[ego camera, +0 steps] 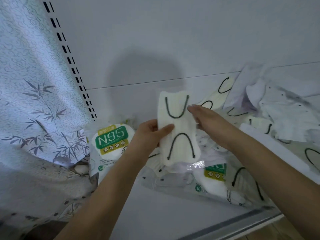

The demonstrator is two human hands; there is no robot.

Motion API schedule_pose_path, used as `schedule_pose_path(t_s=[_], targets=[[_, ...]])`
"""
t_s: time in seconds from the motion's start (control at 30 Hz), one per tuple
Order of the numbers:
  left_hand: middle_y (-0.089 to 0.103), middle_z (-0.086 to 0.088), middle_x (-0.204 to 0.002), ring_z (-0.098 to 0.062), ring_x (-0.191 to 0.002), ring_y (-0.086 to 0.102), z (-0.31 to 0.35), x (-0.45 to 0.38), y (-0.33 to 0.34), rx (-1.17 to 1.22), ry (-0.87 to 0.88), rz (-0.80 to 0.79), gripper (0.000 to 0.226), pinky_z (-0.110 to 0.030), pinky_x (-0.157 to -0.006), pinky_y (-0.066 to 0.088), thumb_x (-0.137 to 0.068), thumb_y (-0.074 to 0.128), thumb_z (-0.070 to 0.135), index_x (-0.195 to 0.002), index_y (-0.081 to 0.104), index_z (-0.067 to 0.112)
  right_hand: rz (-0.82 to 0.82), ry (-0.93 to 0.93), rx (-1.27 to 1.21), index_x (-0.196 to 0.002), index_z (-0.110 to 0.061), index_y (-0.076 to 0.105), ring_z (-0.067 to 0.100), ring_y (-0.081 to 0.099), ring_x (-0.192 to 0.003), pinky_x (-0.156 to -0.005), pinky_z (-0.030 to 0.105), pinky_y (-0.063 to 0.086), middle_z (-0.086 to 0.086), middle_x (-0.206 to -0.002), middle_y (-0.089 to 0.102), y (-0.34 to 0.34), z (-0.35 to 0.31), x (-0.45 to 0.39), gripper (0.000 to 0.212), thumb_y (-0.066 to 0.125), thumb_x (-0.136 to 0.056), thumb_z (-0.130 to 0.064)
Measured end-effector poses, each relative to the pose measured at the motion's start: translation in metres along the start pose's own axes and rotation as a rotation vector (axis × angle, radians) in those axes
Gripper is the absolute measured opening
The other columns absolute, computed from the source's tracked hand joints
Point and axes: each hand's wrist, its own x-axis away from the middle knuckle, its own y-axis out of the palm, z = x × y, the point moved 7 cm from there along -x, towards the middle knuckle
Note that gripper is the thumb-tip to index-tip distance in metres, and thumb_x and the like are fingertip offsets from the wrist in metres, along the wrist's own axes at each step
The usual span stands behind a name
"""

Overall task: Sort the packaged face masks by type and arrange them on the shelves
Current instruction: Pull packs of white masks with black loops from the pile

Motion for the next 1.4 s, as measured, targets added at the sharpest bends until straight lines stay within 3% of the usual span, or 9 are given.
schedule_pose_path(t_s=[0.17, 0.27, 0.33, 0.6, 0.7, 0.83, 0.97, 1.2, 1.4], targets=[[0.074, 0.000, -0.094, -0.019, -0.085, 0.068, 0.003, 0.022, -0.093, -0.040, 0.112, 0.542, 0.005, -0.033, -0.076, 0.051, -0.093, 0.064, 0.018, -0.097, 0.067, 0.015, -0.050, -0.364, 0.618, -0.122, -0.027, 0.063, -0.004, 0.059, -0.100, -0.090, 0.026, 0.050, -0.013, -0.115, 0.065, 0.018, -0.012, 0.008, 0.034, 0.060, -0.093, -0.045], [0.069, 0.011, -0.090, 0.003, -0.077, 0.064, 0.013, 0.036, -0.108, -0.132, 0.192, 0.617, 0.009, -0.027, -0.069, 0.046, -0.095, 0.058, 0.017, -0.097, 0.066, 0.021, -0.360, -0.391, 1.108, -0.133, -0.032, 0.051, 0.009, 0.051, -0.114, -0.097, 0.031, 0.042, -0.013, -0.124, 0.056, 0.085, 0.014, 0.009, 0.060, 0.063, -0.082, -0.061], [0.066, 0.016, -0.085, 0.013, -0.067, 0.060, 0.014, 0.041, -0.104, -0.152, 0.199, 0.604, 0.017, -0.021, -0.065, 0.044, -0.096, 0.056, 0.015, -0.089, 0.062, 0.030, -0.417, -0.455, 1.267, -0.114, -0.032, 0.059, 0.014, 0.054, -0.098, -0.079, 0.029, 0.037, -0.014, -0.097, 0.053, 0.112, 0.017, 0.003, 0.048, 0.064, -0.079, -0.064], [0.056, 0.007, -0.070, -0.003, -0.063, 0.052, -0.002, 0.067, -0.120, -0.392, 0.312, 0.743, 0.017, -0.031, -0.063, 0.040, -0.102, 0.047, 0.019, -0.087, 0.055, 0.016, 0.013, -0.423, 0.621, -0.082, -0.035, 0.073, 0.012, 0.048, -0.119, -0.100, 0.026, 0.033, -0.011, -0.124, 0.061, 0.060, -0.029, -0.025, 0.011, 0.073, -0.082, -0.046], [0.056, 0.008, -0.073, -0.006, -0.067, 0.053, 0.006, 0.072, -0.112, -0.402, 0.375, 0.764, 0.019, -0.033, -0.068, 0.041, -0.105, 0.043, 0.023, -0.093, 0.055, 0.015, 0.196, -0.312, 0.244, -0.077, -0.029, 0.072, -0.001, 0.059, -0.078, -0.073, 0.013, 0.042, -0.020, -0.087, 0.067, 0.037, -0.047, -0.016, 0.011, 0.074, -0.084, -0.038], [0.061, 0.014, -0.121, 0.003, -0.108, 0.057, 0.015, 0.060, -0.058, -0.224, 0.331, 0.459, 0.037, -0.011, -0.089, 0.038, -0.104, 0.048, 0.033, -0.136, 0.056, 0.016, 0.132, -0.190, -0.095, -0.093, -0.001, 0.070, 0.014, 0.070, -0.061, -0.062, 0.025, 0.055, 0.007, -0.077, 0.073, 0.057, -0.051, -0.002, 0.021, 0.068, -0.091, -0.022], [0.067, 0.024, -0.100, 0.014, -0.094, 0.062, 0.008, 0.042, -0.033, -0.327, 0.369, 0.360, 0.020, -0.005, -0.074, 0.046, -0.097, 0.062, 0.023, -0.117, 0.063, 0.027, -0.054, -0.072, -0.203, -0.101, 0.000, 0.068, 0.027, 0.074, -0.081, -0.076, 0.034, 0.061, 0.015, -0.091, 0.074, 0.069, -0.045, 0.003, 0.030, 0.062, -0.095, -0.029], [0.066, 0.014, -0.081, -0.005, -0.078, 0.065, 0.013, 0.002, -0.047, -0.097, 0.217, 0.439, 0.009, -0.024, -0.065, 0.050, -0.092, 0.070, 0.025, -0.087, 0.063, 0.027, 0.495, -0.598, 1.496, -0.105, -0.010, 0.066, 0.033, 0.061, -0.097, -0.084, 0.041, 0.047, 0.010, -0.108, 0.066, -0.059, -0.016, -0.063, 0.033, 0.050, -0.077, 0.000], [0.067, 0.012, -0.082, -0.008, -0.076, 0.065, 0.014, 0.003, -0.036, -0.057, 0.213, 0.436, 0.009, -0.024, -0.063, 0.049, -0.092, 0.071, 0.026, -0.088, 0.063, 0.027, 0.328, -0.597, 1.834, -0.081, -0.016, 0.071, 0.029, 0.060, -0.080, -0.081, 0.039, 0.036, 0.007, -0.080, 0.064, -0.092, 0.019, -0.089, 0.013, 0.065, -0.070, -0.013]])
